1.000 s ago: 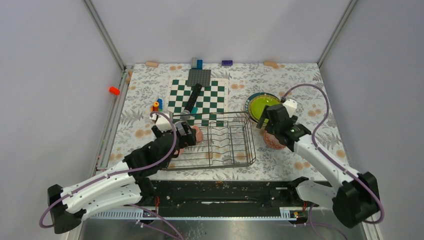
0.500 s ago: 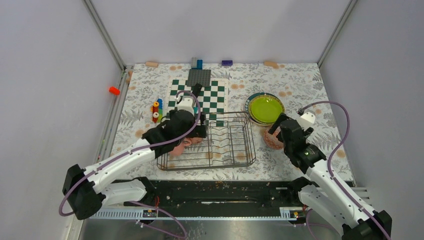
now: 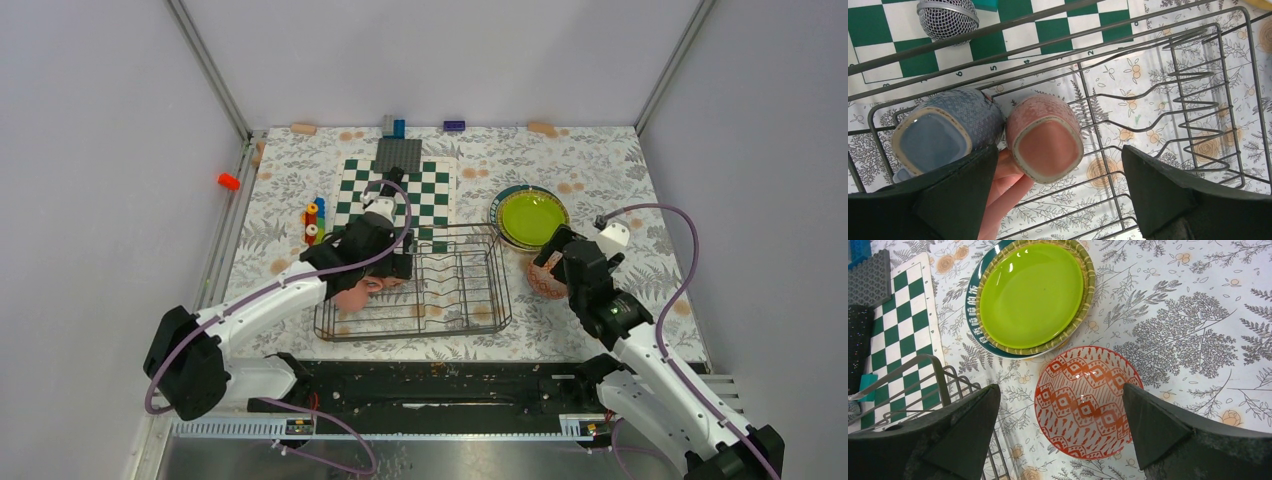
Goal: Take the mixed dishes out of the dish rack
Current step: Pick up the cup from the dish rack.
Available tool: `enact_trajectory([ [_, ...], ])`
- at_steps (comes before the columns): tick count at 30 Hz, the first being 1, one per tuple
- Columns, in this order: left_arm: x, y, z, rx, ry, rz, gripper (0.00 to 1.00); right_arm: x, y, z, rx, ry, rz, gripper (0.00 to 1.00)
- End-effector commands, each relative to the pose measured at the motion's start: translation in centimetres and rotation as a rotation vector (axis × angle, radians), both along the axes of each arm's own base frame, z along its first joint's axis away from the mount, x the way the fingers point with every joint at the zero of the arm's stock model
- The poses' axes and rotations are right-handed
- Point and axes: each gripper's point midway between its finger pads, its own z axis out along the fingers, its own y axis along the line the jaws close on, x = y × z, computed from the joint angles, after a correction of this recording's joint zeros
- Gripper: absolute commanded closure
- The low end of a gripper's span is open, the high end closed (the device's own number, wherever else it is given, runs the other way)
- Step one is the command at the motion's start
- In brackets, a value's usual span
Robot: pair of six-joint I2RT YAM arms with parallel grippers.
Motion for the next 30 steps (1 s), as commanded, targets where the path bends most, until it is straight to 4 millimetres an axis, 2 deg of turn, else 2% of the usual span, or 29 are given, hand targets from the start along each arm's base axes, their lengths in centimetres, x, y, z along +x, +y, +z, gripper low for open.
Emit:
enact_trajectory([
  [1,0.9,-1.0,1.2,-0.021,-0.022,-0.027,0.02,0.6,0.3,0.9,0.015,-0.046,0.011,0.0],
  [9,1.5,-1.1,0.4,0.026,-0.004,-0.034,0.08,0.7,0.4,0.9,0.01,-0.047,0.018,0.01],
  [15,1.5,-1.1,-1.1,0.064,0.043,-0.034,0.16,0.6,0.1,1.1,0.004,-0.057,0.009,0.0],
  [25,0.8,-1.2,-2.4,0.077,0.103,-0.045,0.36,0.6,0.1,1.0,0.007,-0.058,0.005,0.0],
  [30,0.6,-1.2,-2.2,0.066,0.098,-0.043,0.49,0.7,0.2,0.8,0.008,-0.054,0.01,0.0],
])
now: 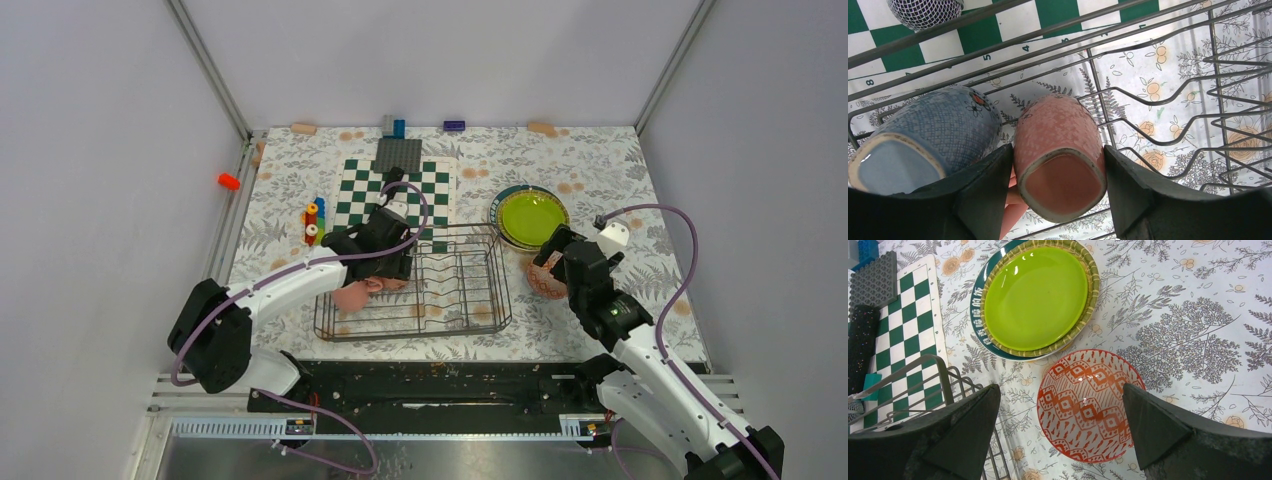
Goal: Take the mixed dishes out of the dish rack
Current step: Pick up the cup from the dish rack.
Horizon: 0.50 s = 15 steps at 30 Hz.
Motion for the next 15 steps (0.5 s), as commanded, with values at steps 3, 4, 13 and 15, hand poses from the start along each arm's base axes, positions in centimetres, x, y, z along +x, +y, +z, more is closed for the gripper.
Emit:
enact_trajectory([
  [3,0.5,-0.9,1.8,-0.061,-0.031,-0.005,0.58,0.4,0.2,0.7,0.015,-0.033,0.002,0.0],
  [4,0.6,-1.0,2.1,-0.07,-0.039,-0.006,0.63,0.4,0.2,0.6,0.016,-0.034,0.002,0.0],
  [13,1.3,-1.6,5.3,-0.157,-0.126,0.012,1.0,0.1,0.1,1.0,0.03,-0.058,0.002,0.0],
  [15,1.3,-1.6,6.0,-0.179,-0.143,0.022,1.0,0.0,0.1,1.1,0.034,-0.062,0.005,0.01],
])
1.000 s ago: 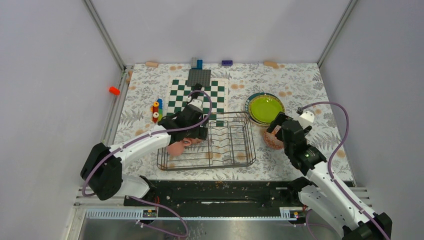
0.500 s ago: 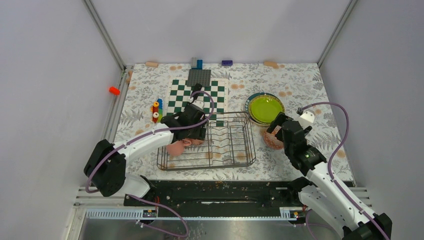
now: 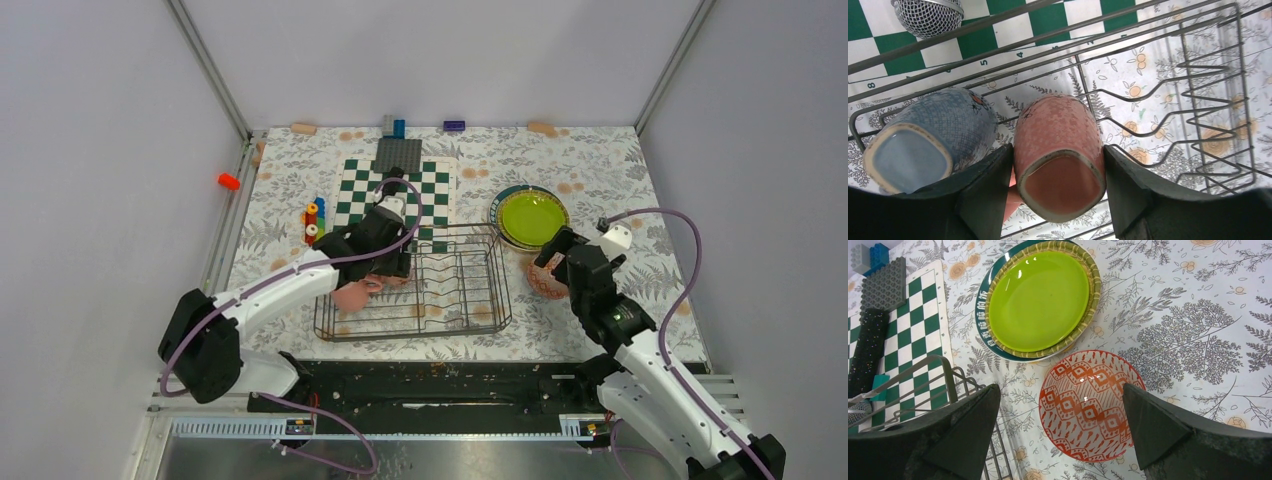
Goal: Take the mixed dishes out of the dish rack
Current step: Pick up the cup from the dish rack.
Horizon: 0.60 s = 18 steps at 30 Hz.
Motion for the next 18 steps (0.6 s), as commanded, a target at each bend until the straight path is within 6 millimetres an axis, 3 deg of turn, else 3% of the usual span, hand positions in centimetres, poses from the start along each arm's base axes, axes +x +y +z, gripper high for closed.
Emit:
enact_trajectory([
  [1,1.3,-1.1,4.8,-0.139,-0.125,0.029,1.0,0.2,0.2,0.9,0.025,-0.042,0.004,0.0],
  [5,1.1,-0.9,6.5,-0.194,-0.169,0.049,1.0,0.2,0.9,1.1,0.033,-0.052,0.049,0.0],
  [11,0.5,-0.9,10.5,-0.358,-0.276,0.072,1.0,0.3,3.7,2.0,0.085,-0.108,0.213,0.0],
  [14,-0.4,-1.6,13.0,-0.491,-0.329,0.04,1.0,0.0,6.4,2.9,0.137,-0.164,0.366,0.0],
  [18,-1.6,-2.7,15.6,-0.669,-0.372,-0.003,1.0,-1.0,11.6,5.7,0.244,-0.298,0.659,0.0],
])
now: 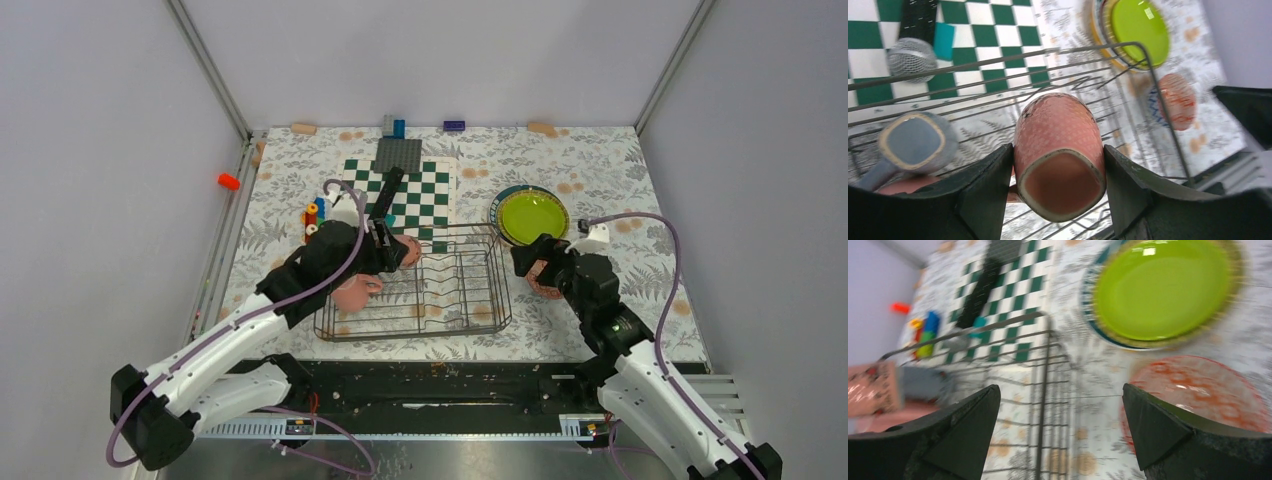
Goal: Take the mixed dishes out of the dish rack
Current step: Pick up the cup from the dish rack.
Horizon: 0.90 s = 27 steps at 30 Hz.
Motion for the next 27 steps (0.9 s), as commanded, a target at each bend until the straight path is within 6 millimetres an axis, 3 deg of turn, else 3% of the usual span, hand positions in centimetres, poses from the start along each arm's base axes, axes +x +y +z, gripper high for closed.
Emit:
enact_trajectory([
  [1,-0.2,-2.7,6.7,-0.302,-0.152,-0.07,1.0,-1.3,6.5,5.0,0.135,-0.206,0.377,0.0],
  [6,-2.0,-4.1,9.8,-0.499,-0.201,-0.167,1.0,-4.6,10.9,7.8,0.262,-0.294,0.701,0.0],
  [9,-2.5,-4.3,11.1,-0.621,-0.187,-0.162,1.0,-5.9,12.3,9.0,0.324,-0.328,0.819,0.02],
  [18,-4.3,-4.4,14.5,-1.006,-0.156,-0.213,1.0,-8.1,14.6,11.3,0.439,-0.407,0.985,0.05],
  [27,-4.8,-5.1,14.6,-1.146,-0.074,-0.259,1.0,-8.6,15.1,12.7,0.449,-0.492,1.014,0.12],
])
